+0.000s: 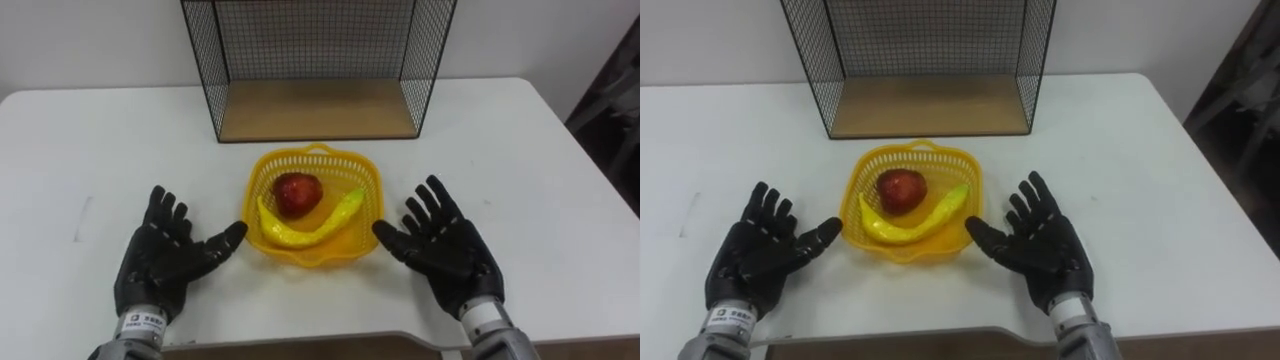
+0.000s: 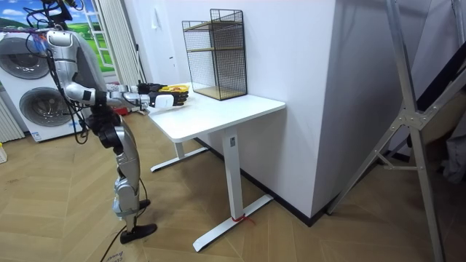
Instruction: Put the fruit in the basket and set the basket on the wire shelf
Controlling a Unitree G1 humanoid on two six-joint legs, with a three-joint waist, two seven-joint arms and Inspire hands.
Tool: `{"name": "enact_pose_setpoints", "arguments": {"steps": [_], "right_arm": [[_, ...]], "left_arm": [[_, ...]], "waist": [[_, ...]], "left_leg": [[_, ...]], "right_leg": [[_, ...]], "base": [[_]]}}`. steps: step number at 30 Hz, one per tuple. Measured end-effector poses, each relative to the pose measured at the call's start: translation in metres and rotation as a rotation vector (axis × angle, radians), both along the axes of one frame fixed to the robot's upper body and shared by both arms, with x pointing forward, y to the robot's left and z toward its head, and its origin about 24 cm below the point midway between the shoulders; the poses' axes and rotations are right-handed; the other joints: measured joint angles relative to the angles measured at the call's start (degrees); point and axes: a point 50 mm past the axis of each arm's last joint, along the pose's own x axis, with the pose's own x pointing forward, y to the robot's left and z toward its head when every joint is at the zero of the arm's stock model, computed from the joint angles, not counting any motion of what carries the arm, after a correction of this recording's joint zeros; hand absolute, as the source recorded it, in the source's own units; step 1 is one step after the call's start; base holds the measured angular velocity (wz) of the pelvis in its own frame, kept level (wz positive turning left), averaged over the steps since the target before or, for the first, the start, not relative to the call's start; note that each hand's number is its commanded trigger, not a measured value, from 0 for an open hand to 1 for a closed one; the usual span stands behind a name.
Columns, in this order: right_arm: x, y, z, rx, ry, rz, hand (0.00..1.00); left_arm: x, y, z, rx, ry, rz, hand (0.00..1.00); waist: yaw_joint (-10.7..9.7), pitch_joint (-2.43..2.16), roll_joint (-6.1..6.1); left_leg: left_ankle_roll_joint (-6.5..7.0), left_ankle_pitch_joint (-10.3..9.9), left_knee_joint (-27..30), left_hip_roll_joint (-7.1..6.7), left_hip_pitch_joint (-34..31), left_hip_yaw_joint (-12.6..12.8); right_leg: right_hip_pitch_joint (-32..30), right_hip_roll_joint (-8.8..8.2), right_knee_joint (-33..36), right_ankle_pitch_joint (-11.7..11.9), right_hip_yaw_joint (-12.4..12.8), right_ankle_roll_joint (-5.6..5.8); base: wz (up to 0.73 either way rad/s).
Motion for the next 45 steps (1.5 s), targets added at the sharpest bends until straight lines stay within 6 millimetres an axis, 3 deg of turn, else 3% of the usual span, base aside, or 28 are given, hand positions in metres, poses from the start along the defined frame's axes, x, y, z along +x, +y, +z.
{"name": "enact_pose_setpoints", "arguments": {"steps": [5, 13, 22, 30, 45], "right_arm": [[0.004, 0.003, -0.004, 0.000, 0.013, 0.010, 0.00], [0.009, 0.011, -0.003, -0.023, 0.005, 0.050, 0.00], [0.020, 0.025, 0.001, -0.021, -0.025, 0.114, 0.00], [0.025, 0.027, 0.004, -0.025, -0.030, 0.107, 0.00], [0.028, 0.034, 0.005, -0.110, -0.020, 0.130, 0.00]], "left_arm": [[0.001, -0.005, 0.000, -0.015, -0.001, -0.013, 0.00], [0.007, -0.045, 0.008, -0.096, -0.049, -0.188, 0.00], [0.018, -0.066, 0.016, -0.110, -0.090, -0.294, 0.00], [0.018, -0.070, 0.016, -0.114, -0.090, -0.315, 0.00], [0.018, -0.074, 0.015, -0.118, -0.079, -0.315, 0.00]], "waist": [[-0.2, 0.00, 0.00], [-0.4, 0.21, -0.37], [-1.8, 0.48, -1.05], [-1.6, 0.56, -1.58], [-1.6, 0.31, -1.18]], "left_leg": [[0.00, 0.0, 0.2, 0.00, -0.4, 0.0], [0.00, 0.0, 0.5, 0.07, -1.0, 0.0], [0.01, 0.0, 1.1, 0.08, -2.0, 0.0], [0.01, 0.0, 1.1, 0.08, -2.0, 0.0], [0.01, 0.0, 1.0, 0.15, -2.1, 0.1]], "right_leg": [[0.0, 0.00, 0.2, 0.0, -0.1, 0.00], [-0.8, -0.03, 0.8, 0.0, -0.1, 0.00], [-1.8, -0.03, 1.0, 0.0, 0.0, 0.00], [-2.0, -0.03, 1.0, 0.0, 0.1, -0.01], [-2.4, 0.03, 1.4, 0.1, 0.3, -0.06]], "base": [[0.00], [0.00], [0.00], [0.00], [0.00]]}}
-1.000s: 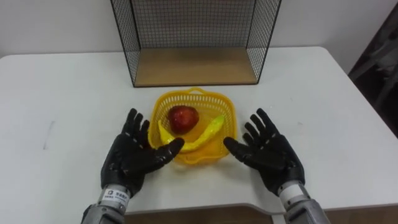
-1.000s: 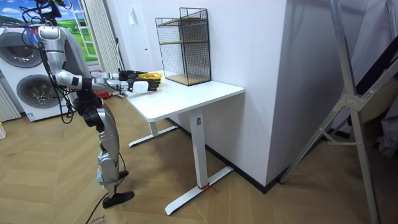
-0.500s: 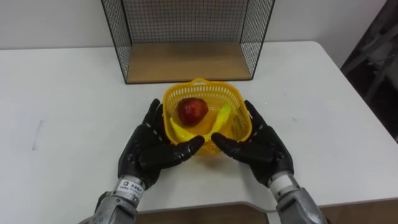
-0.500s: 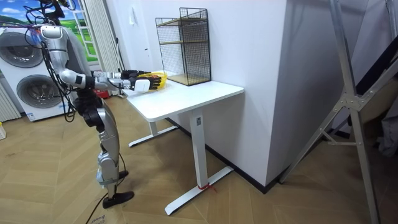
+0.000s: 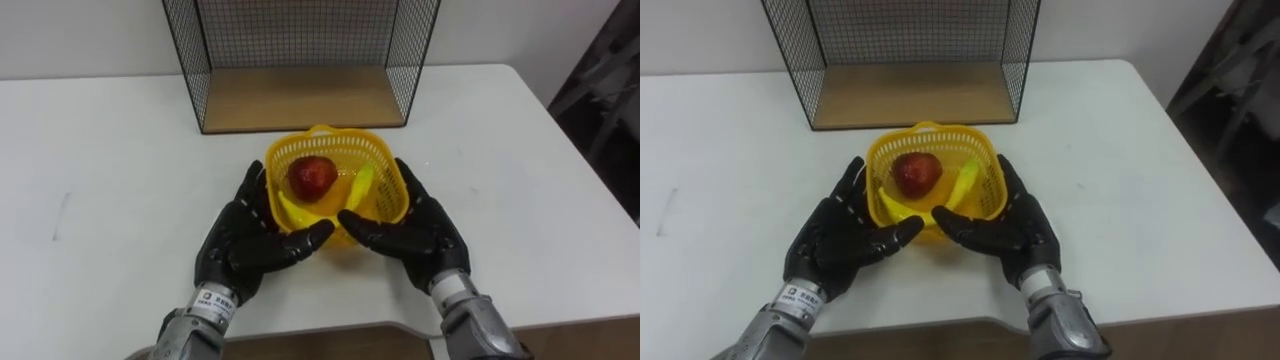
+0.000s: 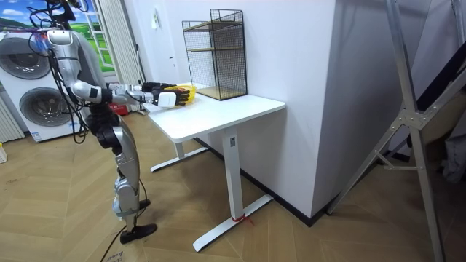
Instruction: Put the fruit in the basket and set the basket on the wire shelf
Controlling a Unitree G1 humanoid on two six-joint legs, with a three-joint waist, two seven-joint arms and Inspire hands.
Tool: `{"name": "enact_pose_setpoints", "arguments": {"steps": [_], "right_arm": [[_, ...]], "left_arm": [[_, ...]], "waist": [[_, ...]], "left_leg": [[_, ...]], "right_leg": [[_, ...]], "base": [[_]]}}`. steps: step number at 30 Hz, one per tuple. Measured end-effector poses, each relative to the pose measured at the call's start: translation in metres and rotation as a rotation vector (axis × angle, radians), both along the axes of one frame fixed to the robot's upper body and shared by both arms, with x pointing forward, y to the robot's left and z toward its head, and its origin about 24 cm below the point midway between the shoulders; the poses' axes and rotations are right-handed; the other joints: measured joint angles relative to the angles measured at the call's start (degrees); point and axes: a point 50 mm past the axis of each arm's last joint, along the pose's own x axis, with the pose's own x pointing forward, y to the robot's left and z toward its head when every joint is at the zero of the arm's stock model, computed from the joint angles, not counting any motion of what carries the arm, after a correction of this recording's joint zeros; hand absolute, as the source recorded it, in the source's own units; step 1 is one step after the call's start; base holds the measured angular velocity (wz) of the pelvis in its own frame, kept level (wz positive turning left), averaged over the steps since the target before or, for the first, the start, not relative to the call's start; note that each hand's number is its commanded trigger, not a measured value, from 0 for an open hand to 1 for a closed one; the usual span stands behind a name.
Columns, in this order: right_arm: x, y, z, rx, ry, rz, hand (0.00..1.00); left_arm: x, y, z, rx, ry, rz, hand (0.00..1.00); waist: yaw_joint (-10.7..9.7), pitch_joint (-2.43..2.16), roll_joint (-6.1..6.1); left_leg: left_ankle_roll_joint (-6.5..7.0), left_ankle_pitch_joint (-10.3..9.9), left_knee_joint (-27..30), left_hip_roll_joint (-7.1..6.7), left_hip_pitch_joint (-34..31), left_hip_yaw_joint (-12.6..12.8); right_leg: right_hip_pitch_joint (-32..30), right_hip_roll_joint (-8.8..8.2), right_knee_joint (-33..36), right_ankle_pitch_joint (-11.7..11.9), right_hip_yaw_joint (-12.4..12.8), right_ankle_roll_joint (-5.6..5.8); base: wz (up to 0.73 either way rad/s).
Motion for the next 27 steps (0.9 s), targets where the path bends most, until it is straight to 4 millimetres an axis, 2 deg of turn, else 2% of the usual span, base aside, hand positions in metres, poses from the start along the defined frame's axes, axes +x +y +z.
{"name": "enact_pose_setpoints", "arguments": {"steps": [6, 11, 21, 27], "right_arm": [[0.000, 0.001, 0.000, -0.011, 0.002, 0.007, 0.00], [0.002, 0.002, 0.001, -0.017, -0.004, 0.006, 0.00], [0.023, 0.009, 0.020, -0.012, -0.088, -0.004, 0.00], [0.025, 0.012, 0.025, -0.002, -0.105, -0.012, 0.00]], "left_arm": [[0.000, 0.000, 0.000, 0.002, 0.006, 0.007, 0.00], [0.002, -0.001, 0.001, 0.004, 0.005, 0.011, 0.00], [0.026, -0.001, 0.020, 0.006, -0.074, 0.037, 0.00], [0.030, -0.001, 0.024, 0.000, -0.087, 0.048, 0.00]], "waist": [[0.1, 0.02, 0.04], [0.1, 0.21, 0.33], [0.3, 0.24, 0.25], [0.6, 0.19, -0.13]], "left_leg": [[0.00, 0.0, -0.1, 0.00, 0.2, 0.0], [0.00, 0.0, -0.3, 0.02, 0.1, 0.0], [0.05, 0.1, -0.4, 0.07, 0.5, 0.1], [0.05, 0.1, -0.4, 0.08, 0.4, 0.1]], "right_leg": [[0.2, 0.00, 0.0, 0.0, 0.0, 0.00], [0.1, 0.03, 0.1, 0.0, -0.1, 0.00], [-0.1, 0.04, 0.5, 0.0, -0.1, 0.00], [-0.1, 0.05, 0.4, 0.0, 0.0, 0.00]], "base": [[0.00], [0.00], [0.00], [0.00]]}}
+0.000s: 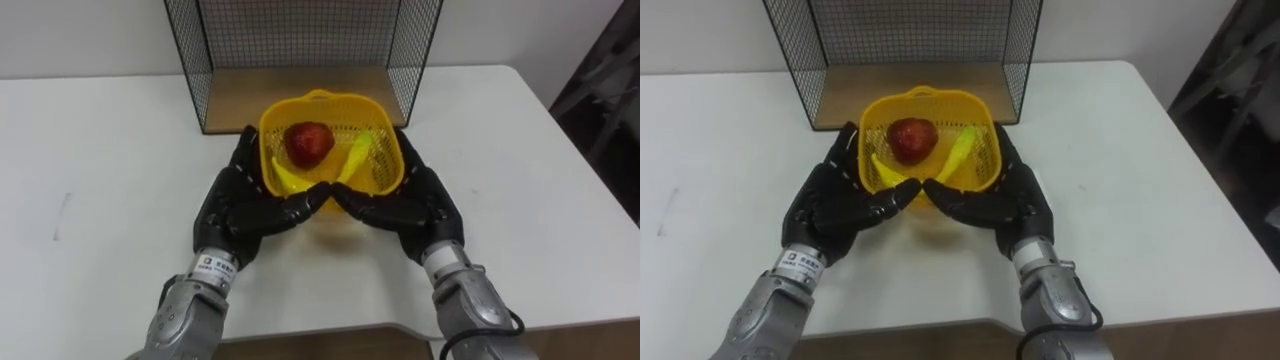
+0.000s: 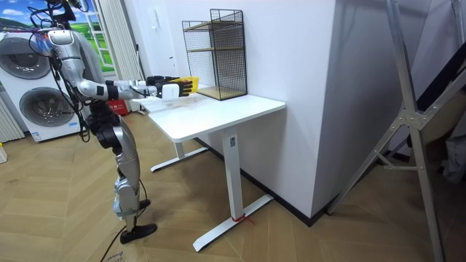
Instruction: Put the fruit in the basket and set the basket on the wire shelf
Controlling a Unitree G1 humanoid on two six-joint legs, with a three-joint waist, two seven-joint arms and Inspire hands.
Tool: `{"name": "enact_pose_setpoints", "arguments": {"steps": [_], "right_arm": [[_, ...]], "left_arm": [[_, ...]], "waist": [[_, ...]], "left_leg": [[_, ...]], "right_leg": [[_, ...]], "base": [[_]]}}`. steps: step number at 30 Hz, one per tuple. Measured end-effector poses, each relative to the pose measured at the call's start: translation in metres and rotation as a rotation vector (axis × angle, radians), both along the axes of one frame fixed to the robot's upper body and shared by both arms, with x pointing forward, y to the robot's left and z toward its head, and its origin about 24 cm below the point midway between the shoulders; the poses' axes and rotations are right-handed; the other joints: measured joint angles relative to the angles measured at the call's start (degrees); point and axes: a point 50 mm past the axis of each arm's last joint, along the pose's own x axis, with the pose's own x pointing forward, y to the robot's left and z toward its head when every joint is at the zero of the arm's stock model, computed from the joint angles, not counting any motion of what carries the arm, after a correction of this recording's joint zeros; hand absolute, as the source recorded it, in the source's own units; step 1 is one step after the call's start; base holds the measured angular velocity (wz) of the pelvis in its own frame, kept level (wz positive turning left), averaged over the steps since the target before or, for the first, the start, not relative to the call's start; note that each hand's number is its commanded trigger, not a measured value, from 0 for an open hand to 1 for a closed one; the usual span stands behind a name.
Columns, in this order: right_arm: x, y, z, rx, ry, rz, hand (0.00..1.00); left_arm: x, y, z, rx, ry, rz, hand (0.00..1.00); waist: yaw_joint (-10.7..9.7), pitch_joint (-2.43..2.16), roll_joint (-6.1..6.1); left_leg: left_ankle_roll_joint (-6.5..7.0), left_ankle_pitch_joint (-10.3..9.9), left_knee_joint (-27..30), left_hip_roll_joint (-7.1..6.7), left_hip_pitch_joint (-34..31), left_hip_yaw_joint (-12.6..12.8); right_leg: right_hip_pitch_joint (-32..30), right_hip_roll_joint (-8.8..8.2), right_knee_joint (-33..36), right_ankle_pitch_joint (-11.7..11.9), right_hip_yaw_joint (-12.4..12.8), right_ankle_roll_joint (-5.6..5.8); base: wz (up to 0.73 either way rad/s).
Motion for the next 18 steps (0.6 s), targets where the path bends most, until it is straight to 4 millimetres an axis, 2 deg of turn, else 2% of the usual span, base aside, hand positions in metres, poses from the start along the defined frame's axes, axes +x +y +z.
{"name": "enact_pose_setpoints", "arguments": {"steps": [7, 18], "right_arm": [[0.003, 0.003, 0.020, 0.025, -0.087, -0.009, 0.00], [0.004, 0.004, 0.022, 0.031, -0.104, -0.013, 0.00]], "left_arm": [[0.004, -0.001, 0.024, -0.029, -0.090, 0.025, 0.00], [0.004, -0.001, 0.026, -0.031, -0.097, 0.027, 0.00]], "waist": [[0.1, -0.03, -0.03], [0.4, -0.18, 0.18]], "left_leg": [[0.00, 0.0, 0.0, 0.00, 0.2, 0.0], [0.00, 0.0, 0.0, 0.01, 0.8, -0.1]], "right_leg": [[0.2, 0.00, 0.0, 0.0, 0.0, 0.00], [1.0, -0.01, -0.1, 0.0, -0.2, 0.00]], "base": [[0.00], [0.00]]}}
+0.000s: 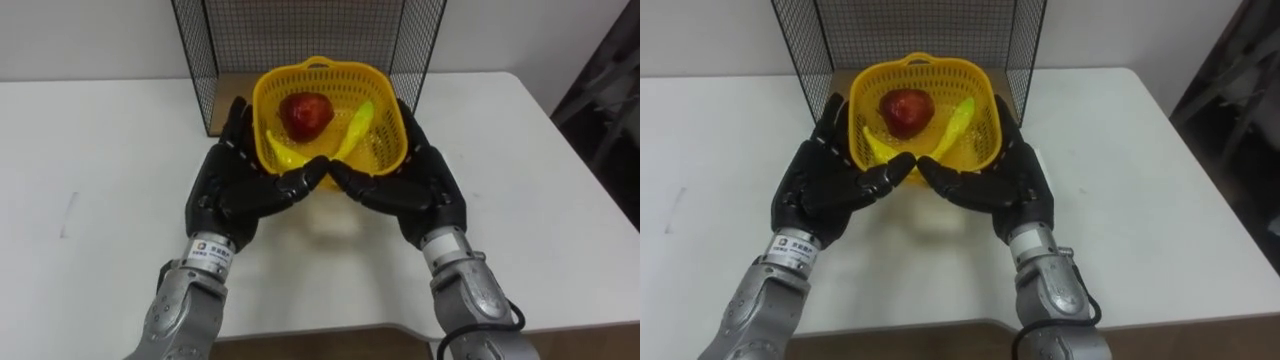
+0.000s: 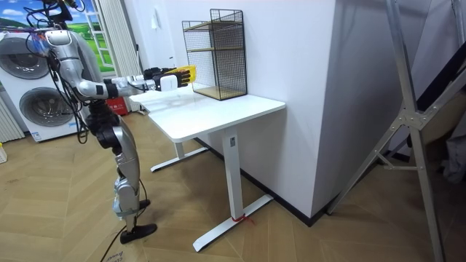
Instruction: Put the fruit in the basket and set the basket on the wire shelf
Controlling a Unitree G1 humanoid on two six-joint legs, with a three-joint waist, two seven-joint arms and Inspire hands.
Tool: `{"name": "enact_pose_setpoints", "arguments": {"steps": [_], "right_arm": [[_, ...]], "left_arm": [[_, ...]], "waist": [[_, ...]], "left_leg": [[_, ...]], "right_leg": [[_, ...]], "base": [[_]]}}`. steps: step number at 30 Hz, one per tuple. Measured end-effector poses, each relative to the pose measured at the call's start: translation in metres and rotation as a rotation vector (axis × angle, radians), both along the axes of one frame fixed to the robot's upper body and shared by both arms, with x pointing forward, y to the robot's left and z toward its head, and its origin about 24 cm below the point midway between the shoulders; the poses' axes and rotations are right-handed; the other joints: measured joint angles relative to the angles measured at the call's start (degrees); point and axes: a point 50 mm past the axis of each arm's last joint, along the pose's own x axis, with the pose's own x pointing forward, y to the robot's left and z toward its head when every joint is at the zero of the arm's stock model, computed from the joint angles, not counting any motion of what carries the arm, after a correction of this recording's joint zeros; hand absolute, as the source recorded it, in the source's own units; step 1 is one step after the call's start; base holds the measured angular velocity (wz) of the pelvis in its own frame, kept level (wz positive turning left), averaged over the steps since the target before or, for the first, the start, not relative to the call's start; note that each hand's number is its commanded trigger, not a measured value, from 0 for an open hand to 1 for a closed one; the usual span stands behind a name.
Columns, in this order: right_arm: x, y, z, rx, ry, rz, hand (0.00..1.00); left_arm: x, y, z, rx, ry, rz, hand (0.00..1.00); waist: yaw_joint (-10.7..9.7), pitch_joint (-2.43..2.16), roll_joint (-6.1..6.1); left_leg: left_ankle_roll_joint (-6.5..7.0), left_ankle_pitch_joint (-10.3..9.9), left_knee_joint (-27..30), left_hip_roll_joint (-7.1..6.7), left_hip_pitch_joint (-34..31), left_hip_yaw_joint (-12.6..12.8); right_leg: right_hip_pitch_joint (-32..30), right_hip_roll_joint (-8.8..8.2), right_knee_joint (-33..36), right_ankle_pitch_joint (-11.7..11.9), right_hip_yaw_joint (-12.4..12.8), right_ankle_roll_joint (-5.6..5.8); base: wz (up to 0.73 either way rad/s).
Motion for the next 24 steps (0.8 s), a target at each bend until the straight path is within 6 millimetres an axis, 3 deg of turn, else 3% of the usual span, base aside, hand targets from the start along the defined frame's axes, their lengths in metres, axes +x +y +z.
{"name": "enact_pose_setpoints", "arguments": {"steps": [17, 20, 22, 24], "right_arm": [[-0.001, 0.001, 0.004, 0.012, -0.020, 0.017, 0.00], [-0.002, 0.002, 0.002, 0.003, -0.018, 0.026, 0.00], [-0.003, 0.001, 0.002, 0.001, -0.020, 0.040, 0.00], [-0.003, 0.002, 0.000, -0.001, -0.017, 0.047, 0.00]], "left_arm": [[-0.005, 0.002, -0.005, -0.002, 0.017, 0.013, 0.00], [-0.007, 0.004, -0.006, 0.003, 0.022, 0.016, 0.00], [-0.007, 0.006, -0.007, 0.004, 0.024, 0.024, 0.00], [-0.009, 0.007, -0.011, 0.007, 0.039, 0.025, 0.00]], "waist": [[0.6, 0.06, 0.05], [1.5, 0.11, -0.13], [2.5, 0.16, -0.61], [3.2, 0.23, -0.65]], "left_leg": [[-0.15, -0.5, 2.4, 0.59, -0.1, 0.0], [-0.76, -3.0, 8.0, 1.72, -2.1, 0.1], [-1.81, -5.7, 14.3, 3.11, -4.6, -0.1], [-2.54, -6.8, 19.0, 4.41, -6.4, -0.2]], "right_leg": [[-0.1, 0.15, 2.3, -0.5, -0.5, -0.26], [-2.4, 0.70, 7.5, -3.1, -0.6, -1.10], [-4.9, 1.16, 12.9, -6.4, -1.3, -2.29], [-6.0, 1.98, 15.8, -8.3, -1.3, -3.25]], "base": [[0.00], [-0.09], [-0.08], [0.00]]}}
